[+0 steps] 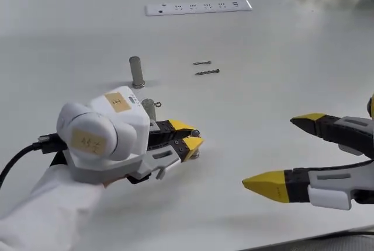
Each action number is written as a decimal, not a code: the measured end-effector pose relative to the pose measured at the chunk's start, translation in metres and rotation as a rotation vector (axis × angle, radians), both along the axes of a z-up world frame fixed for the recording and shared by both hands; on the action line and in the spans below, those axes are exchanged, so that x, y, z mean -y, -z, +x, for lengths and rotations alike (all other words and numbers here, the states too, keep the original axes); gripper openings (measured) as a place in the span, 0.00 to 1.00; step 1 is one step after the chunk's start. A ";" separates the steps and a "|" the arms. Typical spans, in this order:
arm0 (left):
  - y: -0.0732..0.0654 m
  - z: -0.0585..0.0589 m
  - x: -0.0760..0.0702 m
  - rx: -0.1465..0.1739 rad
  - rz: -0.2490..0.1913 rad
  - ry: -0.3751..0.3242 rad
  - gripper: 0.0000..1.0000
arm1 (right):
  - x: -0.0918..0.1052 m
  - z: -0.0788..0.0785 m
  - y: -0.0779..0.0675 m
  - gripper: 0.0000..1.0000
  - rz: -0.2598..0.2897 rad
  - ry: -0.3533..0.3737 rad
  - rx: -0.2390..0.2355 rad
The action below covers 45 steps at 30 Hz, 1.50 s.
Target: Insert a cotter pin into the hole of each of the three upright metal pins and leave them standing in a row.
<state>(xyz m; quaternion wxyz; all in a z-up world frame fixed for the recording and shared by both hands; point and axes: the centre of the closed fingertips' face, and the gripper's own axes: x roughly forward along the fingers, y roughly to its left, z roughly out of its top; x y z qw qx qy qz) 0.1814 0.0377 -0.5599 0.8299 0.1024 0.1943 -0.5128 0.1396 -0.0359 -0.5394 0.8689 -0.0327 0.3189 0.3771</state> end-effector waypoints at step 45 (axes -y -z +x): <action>-0.015 -0.063 -0.046 -0.232 -0.077 -0.134 0.99 | 0.019 0.051 -0.014 0.86 -0.214 -0.270 0.041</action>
